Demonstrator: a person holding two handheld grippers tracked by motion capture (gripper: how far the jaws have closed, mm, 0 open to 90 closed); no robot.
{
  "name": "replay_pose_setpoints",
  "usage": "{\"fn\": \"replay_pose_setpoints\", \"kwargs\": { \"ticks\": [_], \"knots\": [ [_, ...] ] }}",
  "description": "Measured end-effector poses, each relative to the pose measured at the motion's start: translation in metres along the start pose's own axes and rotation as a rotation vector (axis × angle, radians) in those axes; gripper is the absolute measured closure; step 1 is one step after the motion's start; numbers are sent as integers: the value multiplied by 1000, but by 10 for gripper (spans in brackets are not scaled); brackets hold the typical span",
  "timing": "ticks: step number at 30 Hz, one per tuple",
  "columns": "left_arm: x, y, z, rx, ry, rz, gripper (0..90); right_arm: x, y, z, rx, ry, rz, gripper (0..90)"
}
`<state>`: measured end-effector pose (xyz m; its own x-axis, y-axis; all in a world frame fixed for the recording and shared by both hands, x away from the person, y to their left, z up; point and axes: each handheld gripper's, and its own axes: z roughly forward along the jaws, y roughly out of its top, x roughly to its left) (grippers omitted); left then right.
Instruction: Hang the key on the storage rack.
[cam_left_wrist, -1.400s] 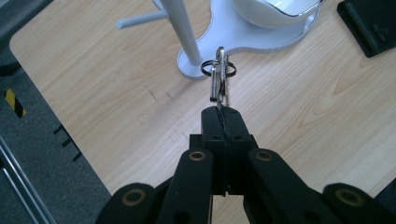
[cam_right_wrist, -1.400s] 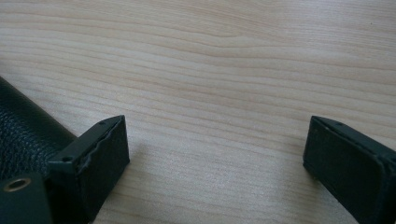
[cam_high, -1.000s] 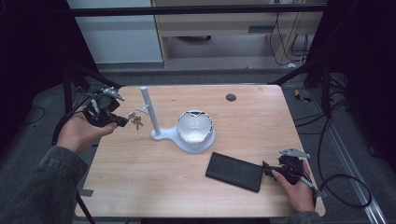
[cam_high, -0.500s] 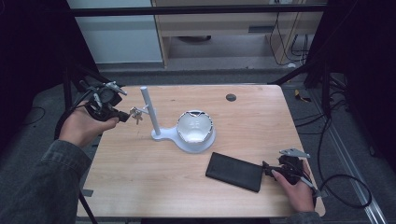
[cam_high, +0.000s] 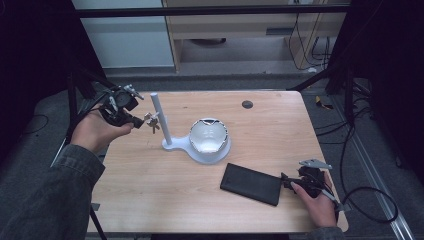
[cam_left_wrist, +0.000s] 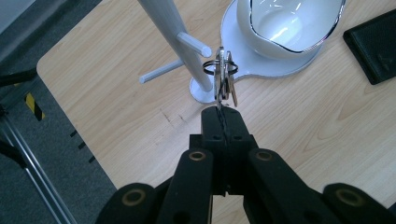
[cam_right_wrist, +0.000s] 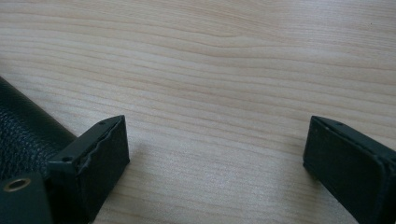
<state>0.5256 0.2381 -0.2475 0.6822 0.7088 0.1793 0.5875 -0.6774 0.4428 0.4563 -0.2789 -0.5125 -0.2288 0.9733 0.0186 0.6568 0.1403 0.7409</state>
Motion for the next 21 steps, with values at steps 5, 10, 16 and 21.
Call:
{"fn": "replay_pose_setpoints", "kwargs": {
  "ticks": [5,10,16,21],
  "knots": [
    [0,3,4,28,13,-3,898,0,0,0,0,0,0,70],
    [1,6,7,37,20,0,898,0,0,0,0,0,-1,70],
    [-1,12,12,57,31,11,897,0,0,0,1,0,-3,70],
    [-1,14,14,62,33,10,898,0,0,0,-1,2,3,70]
  ]
}}
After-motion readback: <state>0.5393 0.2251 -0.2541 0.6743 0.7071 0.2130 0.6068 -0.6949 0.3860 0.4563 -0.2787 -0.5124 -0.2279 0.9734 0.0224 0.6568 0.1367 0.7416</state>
